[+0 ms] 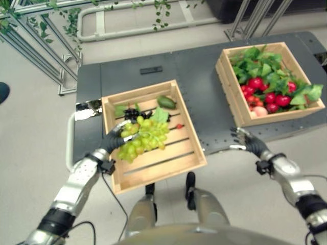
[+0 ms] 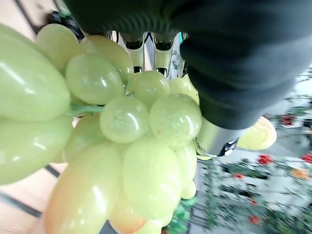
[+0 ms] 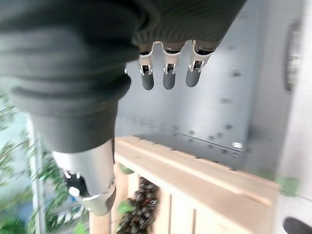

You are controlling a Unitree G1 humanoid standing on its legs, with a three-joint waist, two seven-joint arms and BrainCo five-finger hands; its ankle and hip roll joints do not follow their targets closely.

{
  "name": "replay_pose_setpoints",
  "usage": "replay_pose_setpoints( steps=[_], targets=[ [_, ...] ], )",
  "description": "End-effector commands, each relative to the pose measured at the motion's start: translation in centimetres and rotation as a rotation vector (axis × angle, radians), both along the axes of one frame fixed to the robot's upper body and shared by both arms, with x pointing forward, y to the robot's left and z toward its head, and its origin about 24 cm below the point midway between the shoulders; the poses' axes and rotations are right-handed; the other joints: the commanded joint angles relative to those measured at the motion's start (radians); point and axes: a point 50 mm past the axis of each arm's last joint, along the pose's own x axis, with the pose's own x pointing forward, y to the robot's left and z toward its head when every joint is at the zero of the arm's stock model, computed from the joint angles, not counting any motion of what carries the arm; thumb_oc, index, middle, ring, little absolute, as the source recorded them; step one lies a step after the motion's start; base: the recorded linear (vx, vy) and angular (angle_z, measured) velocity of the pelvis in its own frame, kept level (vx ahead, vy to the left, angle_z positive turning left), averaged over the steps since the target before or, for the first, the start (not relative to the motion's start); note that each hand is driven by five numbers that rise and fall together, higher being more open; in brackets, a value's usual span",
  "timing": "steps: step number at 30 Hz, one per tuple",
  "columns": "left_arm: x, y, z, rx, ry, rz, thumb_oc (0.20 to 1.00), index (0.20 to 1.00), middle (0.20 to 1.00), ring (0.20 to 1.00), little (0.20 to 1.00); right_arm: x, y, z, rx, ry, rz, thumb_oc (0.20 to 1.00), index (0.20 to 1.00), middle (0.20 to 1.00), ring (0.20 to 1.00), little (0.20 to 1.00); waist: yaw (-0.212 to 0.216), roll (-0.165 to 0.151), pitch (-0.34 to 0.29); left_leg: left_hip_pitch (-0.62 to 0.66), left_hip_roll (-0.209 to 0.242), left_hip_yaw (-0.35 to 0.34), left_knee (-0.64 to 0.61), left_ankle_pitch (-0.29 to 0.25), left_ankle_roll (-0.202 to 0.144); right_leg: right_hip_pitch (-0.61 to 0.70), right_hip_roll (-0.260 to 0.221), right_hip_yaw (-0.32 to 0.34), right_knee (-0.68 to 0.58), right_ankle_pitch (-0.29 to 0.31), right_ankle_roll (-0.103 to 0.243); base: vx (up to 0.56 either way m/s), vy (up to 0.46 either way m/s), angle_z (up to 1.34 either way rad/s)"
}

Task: Pick up the fruits from the basket on one side to the basket on the other side

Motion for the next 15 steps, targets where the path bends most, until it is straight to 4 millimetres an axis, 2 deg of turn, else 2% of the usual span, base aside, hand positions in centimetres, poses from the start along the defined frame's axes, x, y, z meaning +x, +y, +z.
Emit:
replay_pose_setpoints(
  steps=[1, 2, 3, 4, 6, 7, 11, 15],
  targets=[
    [0.4, -1.1, 4.0, -0.069, -0.183, -0.107, 0.2, 0.2, 0.2, 0.2, 0.2, 1.7, 3.7, 1.3, 0.039, -0.054, 0.17, 1.0, 1.0, 1.0, 1.0, 1.0, 0.017, -0.041, -0.062, 0.006, -0.076, 0.021, 0.031, -0.077, 0.067, 0.062, 0.013, -0.004, -0.058, 0.0, 0.058, 0.0, 0.0, 0.0],
    [0.4, -1.0, 4.0, -0.069, -0.183, -0.107, 0.2, 0.2, 0.2, 0.2, 0.2, 1.7, 3.7, 1.3, 0.039, -0.055, 0.171, 1.0, 1.0, 1.0, 1.0, 1.0, 0.016, -0.042, -0.06, 0.008, -0.076, 0.021, 0.031, -0.077, 0.067, 0.063, 0.013, -0.004, -0.059, 0.0, 0.058, 0.0, 0.0, 0.0],
    [0.4, -1.4, 4.4, -0.074, -0.195, -0.127, 0.2, 0.2, 0.2, 0.2, 0.2, 1.9, 4.7, 1.7, 0.058, -0.058, 0.222, 1.0, 1.0, 1.0, 1.0, 1.0, 0.017, -0.04, -0.067, 0.012, -0.077, 0.021, 0.028, -0.077, 0.067, 0.066, 0.014, -0.003, -0.06, -0.001, 0.058, 0.0, 0.0, 0.0],
    [0.4, -1.9, 4.6, -0.093, -0.203, -0.158, 0.2, 0.2, 0.2, 0.2, 0.2, 2.1, 5.9, 1.9, 0.149, -0.049, 0.267, 1.0, 1.0, 1.0, 1.0, 1.0, 0.017, -0.038, -0.076, 0.02, -0.078, 0.02, 0.024, -0.078, 0.068, 0.073, 0.013, -0.004, -0.061, -0.003, 0.058, 0.0, 0.0, 0.0],
    [0.4, -1.9, 4.6, -0.093, -0.203, -0.158, 0.2, 0.2, 0.2, 0.2, 0.2, 2.1, 5.9, 1.9, 0.149, -0.049, 0.268, 1.0, 1.0, 1.0, 1.0, 1.0, 0.017, -0.038, -0.075, 0.021, -0.078, 0.019, 0.023, -0.078, 0.068, 0.073, 0.013, -0.004, -0.061, -0.003, 0.058, 0.02, -0.001, 0.0],
    [0.6, -2.8, 5.3, -0.11, -0.225, -0.206, 0.2, 0.2, 0.2, 0.2, 0.2, 2.5, 7.3, 2.5, 0.226, -0.057, 0.317, 1.0, 1.0, 1.0, 1.0, 1.0, 0.018, -0.035, -0.088, 0.029, -0.08, 0.019, 0.019, -0.081, 0.068, 0.081, 0.013, -0.004, -0.063, -0.006, 0.057, 0.04, -0.001, 0.01],
    [1.2, -3.7, 6.8, -0.161, -0.291, -0.234, 0.2, 0.2, 0.2, 0.2, 0.2, 3.2, 9.3, 3.4, 0.396, -0.115, 0.3, 1.0, 1.0, 1.0, 1.0, 1.0, 0.018, -0.026, -0.111, 0.047, -0.084, 0.022, 0.019, -0.092, 0.07, 0.096, 0.011, -0.005, -0.063, -0.011, 0.058, 0.05, -0.001, 0.01],
    [1.5, -4.3, 7.9, -0.166, -0.339, -0.263, 0.2, 0.2, 0.2, 0.2, 0.2, 3.3, 10.5, 4.2, 0.44, -0.152, 0.325, 1.0, 1.0, 1.0, 1.0, 1.0, 0.019, -0.022, -0.124, 0.061, -0.085, 0.026, 0.025, -0.102, 0.07, 0.109, 0.014, -0.001, -0.062, -0.016, 0.058, 0.03, -0.004, 0.0]
  ],
)
